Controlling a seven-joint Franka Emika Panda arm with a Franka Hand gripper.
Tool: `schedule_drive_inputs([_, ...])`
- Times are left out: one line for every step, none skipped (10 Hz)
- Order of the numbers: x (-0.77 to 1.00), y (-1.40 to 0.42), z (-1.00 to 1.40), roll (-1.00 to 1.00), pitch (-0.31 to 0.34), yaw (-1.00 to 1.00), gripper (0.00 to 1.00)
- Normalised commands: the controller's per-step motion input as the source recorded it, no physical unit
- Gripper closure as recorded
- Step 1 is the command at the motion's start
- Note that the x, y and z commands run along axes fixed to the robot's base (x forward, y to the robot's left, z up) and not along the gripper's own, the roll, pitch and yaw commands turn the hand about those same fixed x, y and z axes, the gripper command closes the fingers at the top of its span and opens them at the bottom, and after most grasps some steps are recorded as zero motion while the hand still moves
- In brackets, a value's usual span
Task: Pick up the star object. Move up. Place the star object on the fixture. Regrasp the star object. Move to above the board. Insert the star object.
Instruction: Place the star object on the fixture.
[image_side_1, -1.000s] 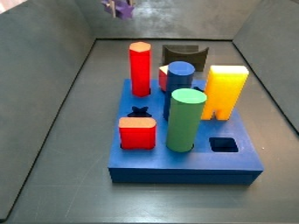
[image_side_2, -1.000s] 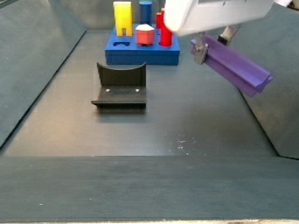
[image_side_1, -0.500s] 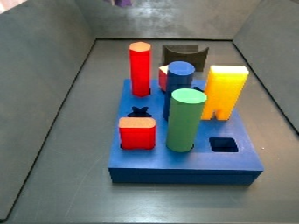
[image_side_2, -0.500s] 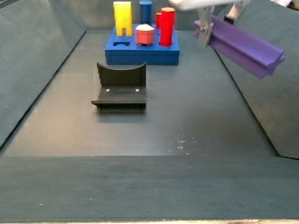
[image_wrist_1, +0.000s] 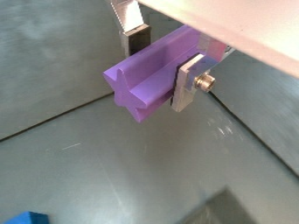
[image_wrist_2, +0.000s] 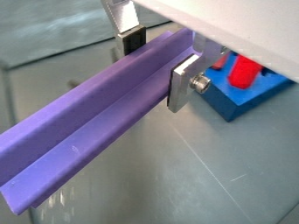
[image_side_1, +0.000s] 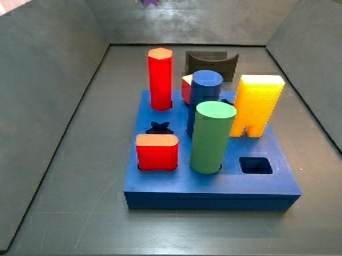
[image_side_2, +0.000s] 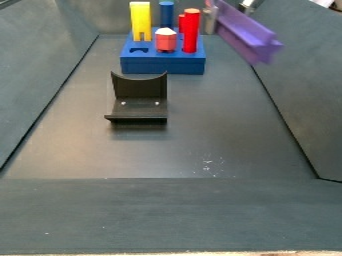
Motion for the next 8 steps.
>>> schedule_drive_inputs([1.0,-0.34,-0.01,0.33,0.011,-1.0,1.0])
schedule_drive_inputs([1.0,-0.3,-0.01,0.27,0.041,-0.68,1.0])
schedule_drive_inputs([1.0,-0.28,-0.02,0.21,0.056,-0.45,1.0])
schedule_drive_inputs([1.0,-0.25,-0.02,0.15,0.069,-0.25,1.0])
schedule_drive_inputs([1.0,-0.22,-0.02,0.11,0.082,-0.14,1.0])
schedule_drive_inputs([1.0,-0.2,-0.01,0.1,0.088,-0.11,1.0])
schedule_drive_inputs([1.0,-0.18,-0.01,0.1,0.101,-0.06,1.0])
schedule_drive_inputs([1.0,-0.16,-0.01,0.09,0.11,-0.04,1.0])
